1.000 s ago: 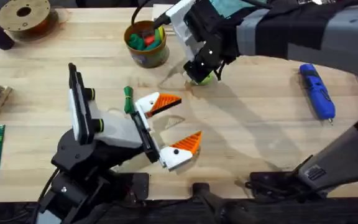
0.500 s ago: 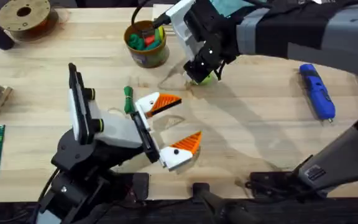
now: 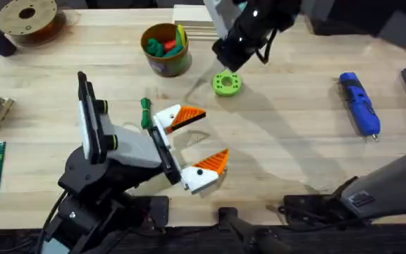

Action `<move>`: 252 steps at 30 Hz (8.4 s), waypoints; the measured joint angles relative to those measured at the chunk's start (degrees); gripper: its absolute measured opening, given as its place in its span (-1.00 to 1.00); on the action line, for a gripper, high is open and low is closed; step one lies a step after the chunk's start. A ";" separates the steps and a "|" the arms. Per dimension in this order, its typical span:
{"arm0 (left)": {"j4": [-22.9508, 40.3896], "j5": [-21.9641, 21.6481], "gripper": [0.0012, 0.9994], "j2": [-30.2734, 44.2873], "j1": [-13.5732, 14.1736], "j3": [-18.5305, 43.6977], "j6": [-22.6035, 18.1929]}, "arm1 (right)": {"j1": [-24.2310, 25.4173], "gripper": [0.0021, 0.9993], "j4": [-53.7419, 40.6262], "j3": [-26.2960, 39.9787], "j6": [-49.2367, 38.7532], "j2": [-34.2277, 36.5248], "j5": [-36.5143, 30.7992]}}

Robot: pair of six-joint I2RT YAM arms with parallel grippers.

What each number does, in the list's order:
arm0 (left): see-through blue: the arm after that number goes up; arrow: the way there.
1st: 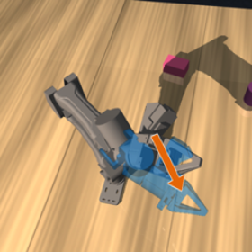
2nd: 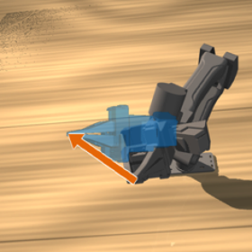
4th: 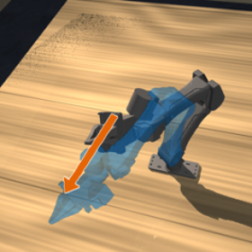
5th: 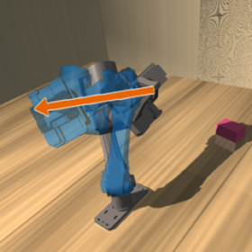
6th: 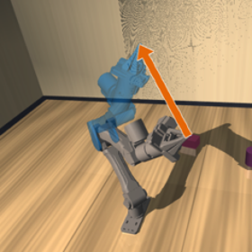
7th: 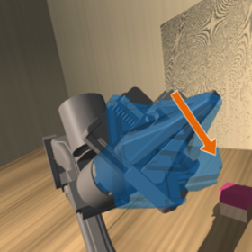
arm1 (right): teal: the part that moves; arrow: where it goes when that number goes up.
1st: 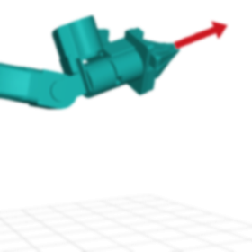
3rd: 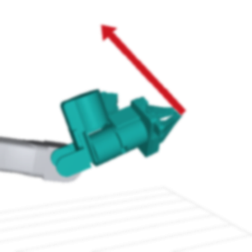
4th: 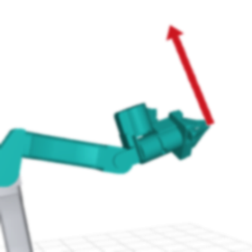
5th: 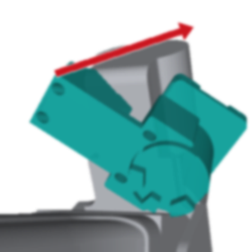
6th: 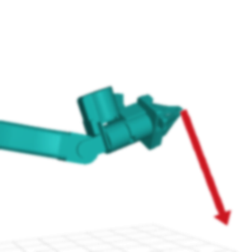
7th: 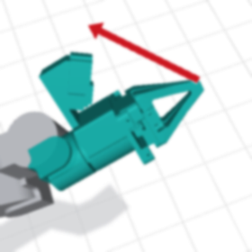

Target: Pick up the gripper from the table and insert it into the empty holder that is missing its gripper. Then pick up a screw, insert it into the mounting hole, and use the screwdriver to tighten it. Finally, clean up the table by picking up the vegetable and placing it into the bucket.

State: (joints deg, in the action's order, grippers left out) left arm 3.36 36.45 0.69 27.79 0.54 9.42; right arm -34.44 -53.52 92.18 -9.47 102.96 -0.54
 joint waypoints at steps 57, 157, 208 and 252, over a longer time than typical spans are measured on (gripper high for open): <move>0.00 0.00 0.97 0.00 0.00 0.00 -0.01 | -16.19 -0.99 -23.10 21.31 2.20 3.55 19.10; 0.04 0.42 -0.27 0.04 0.04 0.00 -0.25 | 2.76 0.79 -16.79 -23.16 5.59 -50.69 30.39; -0.05 -10.78 -0.98 0.04 0.04 0.00 -0.43 | 55.25 0.79 2.09 -24.89 -14.88 -22.26 0.23; -0.04 -10.83 -0.98 0.04 0.04 0.00 -0.43 | 62.39 -0.01 20.05 -24.85 -26.10 1.17 5.37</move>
State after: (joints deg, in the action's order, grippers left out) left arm 3.31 25.62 0.73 27.83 0.54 8.99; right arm 27.94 -33.46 67.33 -35.57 104.13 4.83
